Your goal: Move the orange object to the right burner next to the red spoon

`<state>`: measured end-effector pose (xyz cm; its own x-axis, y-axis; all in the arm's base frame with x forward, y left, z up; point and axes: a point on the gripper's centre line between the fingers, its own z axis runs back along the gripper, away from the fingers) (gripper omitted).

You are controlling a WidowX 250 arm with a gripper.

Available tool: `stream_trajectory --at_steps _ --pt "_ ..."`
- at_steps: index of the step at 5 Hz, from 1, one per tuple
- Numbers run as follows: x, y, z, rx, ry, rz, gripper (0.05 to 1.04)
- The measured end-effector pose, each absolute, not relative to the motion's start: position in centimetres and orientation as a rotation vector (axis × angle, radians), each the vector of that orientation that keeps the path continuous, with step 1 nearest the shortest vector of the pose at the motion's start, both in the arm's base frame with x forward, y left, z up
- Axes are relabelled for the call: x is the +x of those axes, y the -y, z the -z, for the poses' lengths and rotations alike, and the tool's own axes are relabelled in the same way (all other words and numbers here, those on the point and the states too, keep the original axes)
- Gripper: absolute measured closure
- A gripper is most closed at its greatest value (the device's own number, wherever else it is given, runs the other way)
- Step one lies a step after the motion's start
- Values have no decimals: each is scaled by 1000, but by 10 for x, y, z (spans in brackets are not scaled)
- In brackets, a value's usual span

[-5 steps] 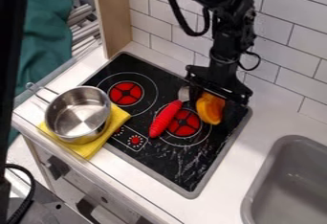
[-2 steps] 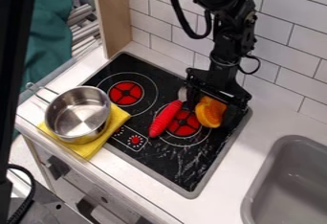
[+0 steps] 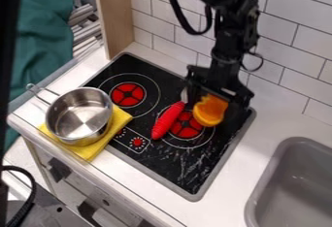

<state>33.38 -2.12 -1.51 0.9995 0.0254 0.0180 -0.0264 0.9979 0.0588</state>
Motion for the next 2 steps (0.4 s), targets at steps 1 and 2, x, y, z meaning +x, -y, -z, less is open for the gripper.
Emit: stream_trajectory --at_steps 1,2 --pt "330 21 0 52 61 -27 73" --pt "325 21 -16 34 98 -22 73"
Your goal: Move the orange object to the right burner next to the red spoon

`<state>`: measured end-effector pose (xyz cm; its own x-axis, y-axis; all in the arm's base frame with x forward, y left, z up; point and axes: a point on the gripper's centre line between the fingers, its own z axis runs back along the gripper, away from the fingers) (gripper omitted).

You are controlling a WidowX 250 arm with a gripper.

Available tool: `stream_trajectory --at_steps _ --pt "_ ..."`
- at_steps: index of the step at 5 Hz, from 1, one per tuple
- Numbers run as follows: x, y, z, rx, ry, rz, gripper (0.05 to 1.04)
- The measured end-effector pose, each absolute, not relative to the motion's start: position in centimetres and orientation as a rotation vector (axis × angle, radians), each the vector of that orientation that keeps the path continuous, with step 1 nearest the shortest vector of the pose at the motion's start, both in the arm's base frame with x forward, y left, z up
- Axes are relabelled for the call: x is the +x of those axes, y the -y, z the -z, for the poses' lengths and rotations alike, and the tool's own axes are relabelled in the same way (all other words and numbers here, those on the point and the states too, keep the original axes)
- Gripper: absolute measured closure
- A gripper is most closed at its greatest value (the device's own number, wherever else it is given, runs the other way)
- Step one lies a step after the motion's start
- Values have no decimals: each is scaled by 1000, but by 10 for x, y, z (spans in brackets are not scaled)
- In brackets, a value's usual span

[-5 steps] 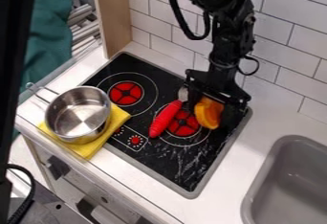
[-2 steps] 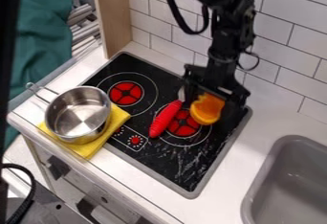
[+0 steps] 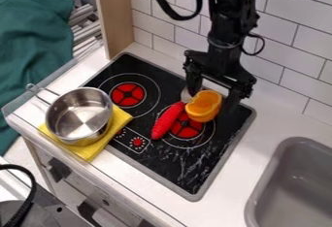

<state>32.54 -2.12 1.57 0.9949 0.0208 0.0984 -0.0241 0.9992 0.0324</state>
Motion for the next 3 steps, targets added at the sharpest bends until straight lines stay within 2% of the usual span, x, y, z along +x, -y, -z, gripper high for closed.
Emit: stream_trajectory --at_steps 1,3 --pt "320 18 -27 17 133 -33 73" --pt "308 11 -32 16 126 -70 73"
